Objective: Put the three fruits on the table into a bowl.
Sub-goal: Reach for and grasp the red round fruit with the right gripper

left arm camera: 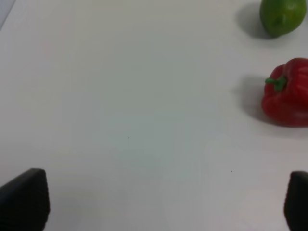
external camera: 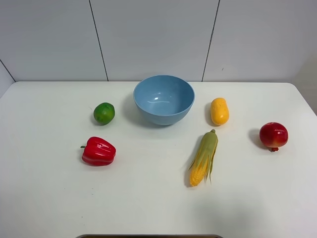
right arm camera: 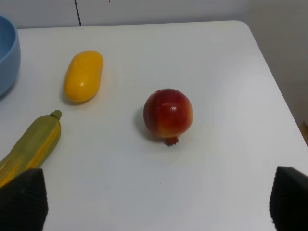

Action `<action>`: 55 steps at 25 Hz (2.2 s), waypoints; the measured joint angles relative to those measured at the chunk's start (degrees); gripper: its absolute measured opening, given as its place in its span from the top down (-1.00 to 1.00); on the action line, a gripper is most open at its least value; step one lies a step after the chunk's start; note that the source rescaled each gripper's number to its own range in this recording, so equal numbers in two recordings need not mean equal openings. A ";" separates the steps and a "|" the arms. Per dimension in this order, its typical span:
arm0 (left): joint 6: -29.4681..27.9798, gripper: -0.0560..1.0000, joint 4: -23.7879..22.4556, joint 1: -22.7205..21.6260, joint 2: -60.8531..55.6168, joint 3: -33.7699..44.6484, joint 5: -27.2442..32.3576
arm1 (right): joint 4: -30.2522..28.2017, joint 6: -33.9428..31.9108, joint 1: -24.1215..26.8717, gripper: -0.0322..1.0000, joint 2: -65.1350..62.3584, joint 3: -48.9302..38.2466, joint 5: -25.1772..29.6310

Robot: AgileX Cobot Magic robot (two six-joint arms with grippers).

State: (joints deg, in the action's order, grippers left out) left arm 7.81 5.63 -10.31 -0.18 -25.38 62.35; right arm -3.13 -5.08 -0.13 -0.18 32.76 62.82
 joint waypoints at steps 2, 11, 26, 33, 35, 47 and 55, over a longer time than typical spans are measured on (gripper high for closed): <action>0.00 -1.00 0.00 0.00 0.00 0.00 0.00 | 0.00 0.00 0.00 -1.00 0.00 0.00 0.00; 0.00 -1.00 0.00 0.00 0.00 0.00 0.00 | 0.09 0.00 0.00 -1.00 0.60 0.20 0.00; 0.00 -1.00 0.00 0.00 0.00 0.00 0.00 | -4.06 0.20 0.00 -1.00 50.74 22.52 0.10; 0.00 -1.00 0.00 0.00 0.00 0.00 0.00 | -3.80 5.08 2.64 -1.00 74.58 31.03 -3.02; 0.00 -1.00 0.00 0.00 0.00 0.00 0.00 | -2.41 6.33 3.94 -1.00 79.13 32.86 -3.58; 0.00 -1.00 0.00 0.00 0.00 0.00 0.00 | 9.06 16.75 10.20 -1.00 97.62 35.27 -7.63; 0.00 -1.00 0.00 0.00 0.00 0.00 0.00 | 8.88 17.50 11.21 -1.00 103.78 35.39 -9.73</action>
State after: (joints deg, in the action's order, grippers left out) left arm 7.81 5.63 -10.31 -0.18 -25.38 62.35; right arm 5.75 12.42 11.08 103.60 68.15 53.09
